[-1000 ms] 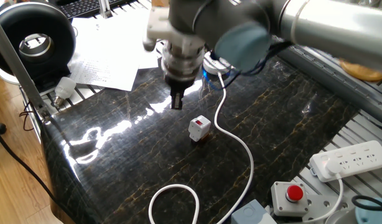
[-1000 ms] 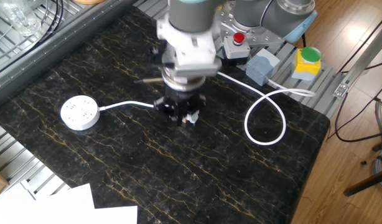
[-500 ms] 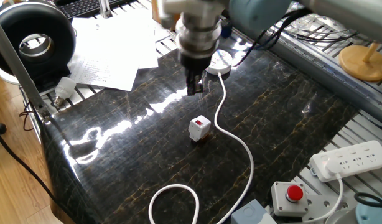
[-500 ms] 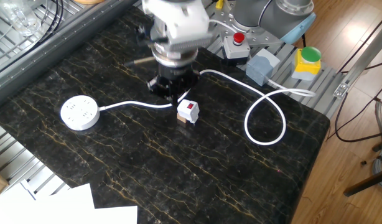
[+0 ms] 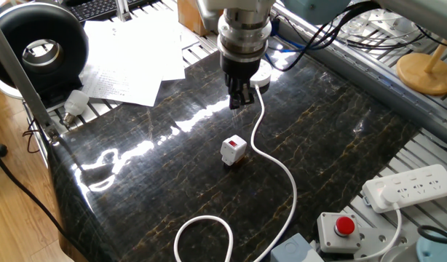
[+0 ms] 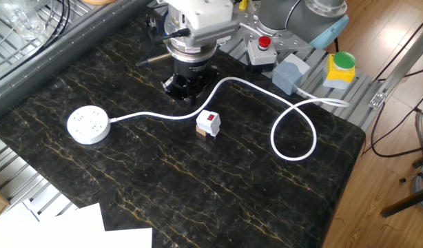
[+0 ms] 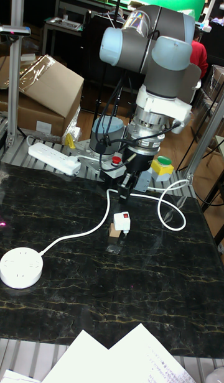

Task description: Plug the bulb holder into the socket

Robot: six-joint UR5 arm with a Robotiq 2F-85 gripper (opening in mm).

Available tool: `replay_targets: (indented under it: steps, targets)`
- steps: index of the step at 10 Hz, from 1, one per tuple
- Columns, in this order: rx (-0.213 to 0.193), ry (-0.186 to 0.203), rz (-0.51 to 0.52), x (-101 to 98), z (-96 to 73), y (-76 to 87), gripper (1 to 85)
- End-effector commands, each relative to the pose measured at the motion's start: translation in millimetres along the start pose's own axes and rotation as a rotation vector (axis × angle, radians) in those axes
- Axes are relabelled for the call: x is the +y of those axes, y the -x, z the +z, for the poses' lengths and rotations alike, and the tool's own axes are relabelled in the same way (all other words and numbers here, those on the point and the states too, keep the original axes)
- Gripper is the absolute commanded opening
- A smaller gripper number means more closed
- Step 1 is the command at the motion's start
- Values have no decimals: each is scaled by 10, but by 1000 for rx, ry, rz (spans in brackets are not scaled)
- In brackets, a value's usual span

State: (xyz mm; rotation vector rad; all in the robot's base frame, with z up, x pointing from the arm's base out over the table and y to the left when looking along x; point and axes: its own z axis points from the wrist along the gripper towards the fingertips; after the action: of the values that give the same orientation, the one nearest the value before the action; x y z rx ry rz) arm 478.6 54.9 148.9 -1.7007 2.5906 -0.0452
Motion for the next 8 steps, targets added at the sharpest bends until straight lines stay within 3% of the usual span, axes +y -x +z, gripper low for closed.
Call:
replay_targets:
  steps: [1,4,5,8]
  targets:
    - [-2,21,-31,78,17,46,10]
    - [-33,43,-18,132,6,133,10]
    - [-12,37,-81,117,8,77,10]
    - [-16,61,-248,181,5,72,10]
